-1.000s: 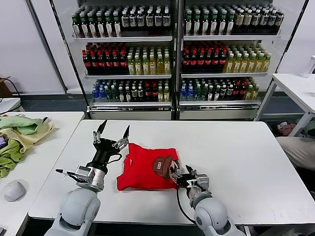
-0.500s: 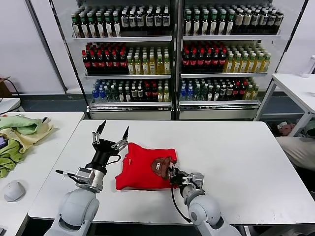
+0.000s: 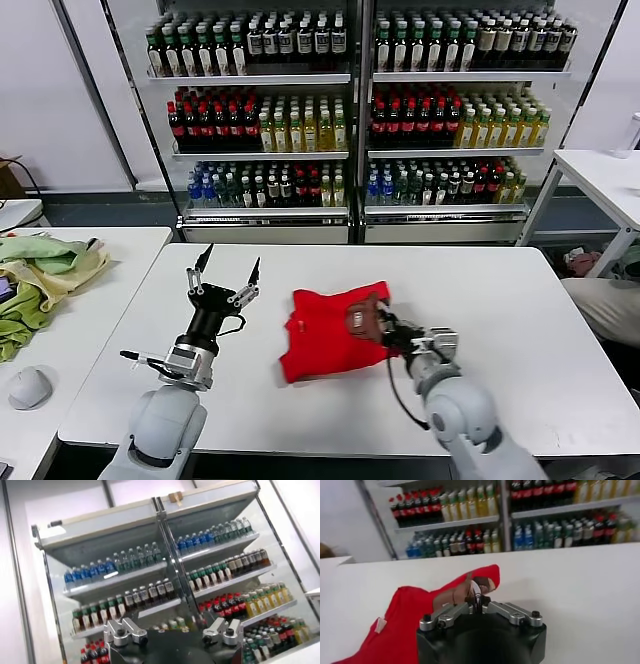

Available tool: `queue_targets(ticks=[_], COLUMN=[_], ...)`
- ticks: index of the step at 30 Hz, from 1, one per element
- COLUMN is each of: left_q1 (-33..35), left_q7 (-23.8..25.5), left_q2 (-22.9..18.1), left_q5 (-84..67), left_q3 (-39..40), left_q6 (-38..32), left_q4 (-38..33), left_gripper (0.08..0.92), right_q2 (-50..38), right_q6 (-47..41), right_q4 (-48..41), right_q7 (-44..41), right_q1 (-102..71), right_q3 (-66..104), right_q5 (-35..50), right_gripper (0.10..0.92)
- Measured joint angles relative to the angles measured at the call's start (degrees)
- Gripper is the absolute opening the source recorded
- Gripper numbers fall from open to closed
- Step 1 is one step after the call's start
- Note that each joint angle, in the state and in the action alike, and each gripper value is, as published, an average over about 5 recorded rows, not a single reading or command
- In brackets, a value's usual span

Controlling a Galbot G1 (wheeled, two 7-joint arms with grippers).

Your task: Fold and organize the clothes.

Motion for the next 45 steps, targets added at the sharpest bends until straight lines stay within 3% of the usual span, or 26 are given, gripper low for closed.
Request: queue_targets(ticks=[8, 16, 29, 32, 45], left_q1=[-1.5, -3.2, -6.3, -6.6, -5.5], left_q7=[-0.9, 0.0, 0.3, 0.7, 2.5], left_q2=[-1.7, -3.4, -4.9, -5.5, -5.5], left_q5=[9.8, 17.2, 21.0, 21.8, 8.7], left_q3=[1.0, 0.1, -1.6, -1.5, -1.4], left_q6=[-7.4, -14.0, -18.1, -18.8, -13.0], left_q4=[3.8, 6.4, 11.5, 12.7, 11.9], left_gripper=[0.823, 0.823, 0.823, 0.823, 0.823], right_q2=[-2.6, -3.2, -4.1, -4.5, -5.2], right_q6=[0.7, 4.1, 11.5, 13.4, 19.8], right_q4=[-3.1, -3.3, -2.8, -4.3, -10.2], right_q7=[-3.6, -6.0, -9.3, -10.2, -13.3], right_q1=[-2.0, -3.5, -2.2, -1.0, 1.9], right_q3=[4.7, 7.3, 12.0, 13.3, 16.5], right_q5=[-5.1, -11.3, -20.5, -22.1, -26.2], right_gripper=[0.191, 0.42, 0.782, 0.816, 0.823])
